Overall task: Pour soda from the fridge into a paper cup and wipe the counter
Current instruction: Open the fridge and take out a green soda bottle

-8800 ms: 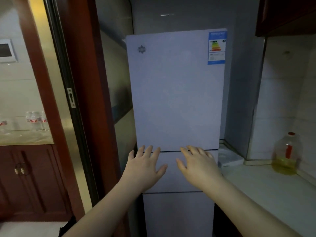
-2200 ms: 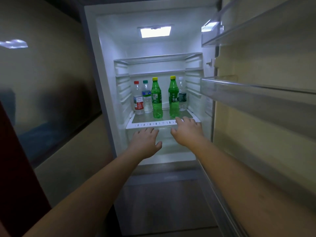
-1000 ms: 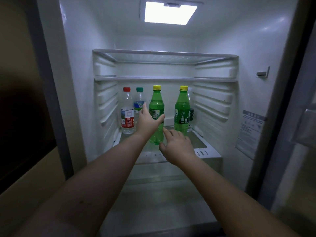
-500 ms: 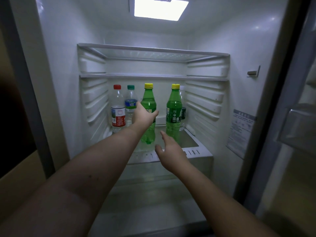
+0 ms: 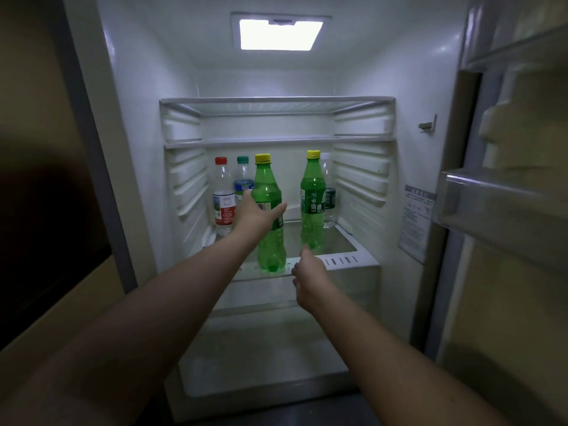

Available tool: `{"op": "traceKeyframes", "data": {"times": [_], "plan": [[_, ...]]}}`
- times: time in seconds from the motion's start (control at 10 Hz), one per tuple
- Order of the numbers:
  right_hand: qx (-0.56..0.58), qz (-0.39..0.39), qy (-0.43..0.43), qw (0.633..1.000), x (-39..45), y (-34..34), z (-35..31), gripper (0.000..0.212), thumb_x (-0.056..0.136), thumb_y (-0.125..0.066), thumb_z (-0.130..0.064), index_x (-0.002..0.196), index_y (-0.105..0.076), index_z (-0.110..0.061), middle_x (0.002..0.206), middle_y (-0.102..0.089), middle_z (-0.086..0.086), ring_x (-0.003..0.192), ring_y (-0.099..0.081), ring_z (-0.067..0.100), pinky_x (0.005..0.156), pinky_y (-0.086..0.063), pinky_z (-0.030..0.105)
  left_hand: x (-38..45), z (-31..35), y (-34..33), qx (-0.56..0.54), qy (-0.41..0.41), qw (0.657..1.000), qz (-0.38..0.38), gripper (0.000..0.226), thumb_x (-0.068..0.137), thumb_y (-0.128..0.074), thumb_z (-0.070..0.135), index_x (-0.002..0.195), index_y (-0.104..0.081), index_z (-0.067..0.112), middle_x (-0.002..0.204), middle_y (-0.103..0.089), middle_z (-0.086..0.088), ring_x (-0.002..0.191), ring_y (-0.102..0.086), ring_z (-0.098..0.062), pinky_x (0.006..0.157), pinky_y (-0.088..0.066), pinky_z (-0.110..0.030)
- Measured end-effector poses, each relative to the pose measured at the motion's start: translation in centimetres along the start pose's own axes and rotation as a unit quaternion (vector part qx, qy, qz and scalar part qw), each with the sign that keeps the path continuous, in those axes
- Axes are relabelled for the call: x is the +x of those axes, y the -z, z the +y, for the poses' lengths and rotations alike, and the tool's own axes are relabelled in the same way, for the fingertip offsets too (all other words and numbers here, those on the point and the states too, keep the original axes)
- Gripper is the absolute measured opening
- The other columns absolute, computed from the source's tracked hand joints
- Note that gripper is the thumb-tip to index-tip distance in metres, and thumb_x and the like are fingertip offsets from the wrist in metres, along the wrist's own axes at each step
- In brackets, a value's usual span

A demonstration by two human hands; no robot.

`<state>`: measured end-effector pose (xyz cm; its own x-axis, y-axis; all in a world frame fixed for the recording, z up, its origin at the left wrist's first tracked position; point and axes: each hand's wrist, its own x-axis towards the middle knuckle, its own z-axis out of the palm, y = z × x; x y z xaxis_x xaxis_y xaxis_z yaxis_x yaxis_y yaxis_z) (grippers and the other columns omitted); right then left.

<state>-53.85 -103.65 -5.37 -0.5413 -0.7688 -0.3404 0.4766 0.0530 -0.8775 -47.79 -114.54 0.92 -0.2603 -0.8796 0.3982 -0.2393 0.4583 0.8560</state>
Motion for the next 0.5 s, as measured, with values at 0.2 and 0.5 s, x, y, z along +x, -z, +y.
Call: {"op": "traceKeyframes", "data": {"times": [0.2, 0.5], "plan": [[0.100, -0.036, -0.035, 0.994, -1.9, 0.7, 1.2, 0.043, 0.100, -0.036, -0.039, 0.132, -0.044, -0.012, 0.127, -0.054, 0.015, 0.111, -0.055, 0.029, 0.096, -0.042, 0.038, -4.8, 1.7, 1.5, -0.023, -0.008, 1.000, 0.007, 0.054, 0.075, -0.081, 0.038, 0.116, -0.052, 0.018, 0.102, -0.063, 0.000, 0.095, -0.061, -0.019, 0.079, -0.049, -0.033], [0.105, -0.084, -0.017, 0.991, -8.9, 2.4, 3.0, 0.035, 0.097, -0.042, -0.007, 0.131, -0.047, 0.000, 0.137, -0.049, 0.020, 0.083, -0.060, 0.019, 0.063, -0.055, 0.026, -12.9, 6.3, 4.3, 0.062, -0.065, 0.996, -0.016, 0.057, 0.073, -0.080, 0.046, 0.115, -0.051, 0.021, 0.102, -0.062, 0.005, 0.095, -0.060, -0.015, 0.081, -0.055, -0.037]]}}
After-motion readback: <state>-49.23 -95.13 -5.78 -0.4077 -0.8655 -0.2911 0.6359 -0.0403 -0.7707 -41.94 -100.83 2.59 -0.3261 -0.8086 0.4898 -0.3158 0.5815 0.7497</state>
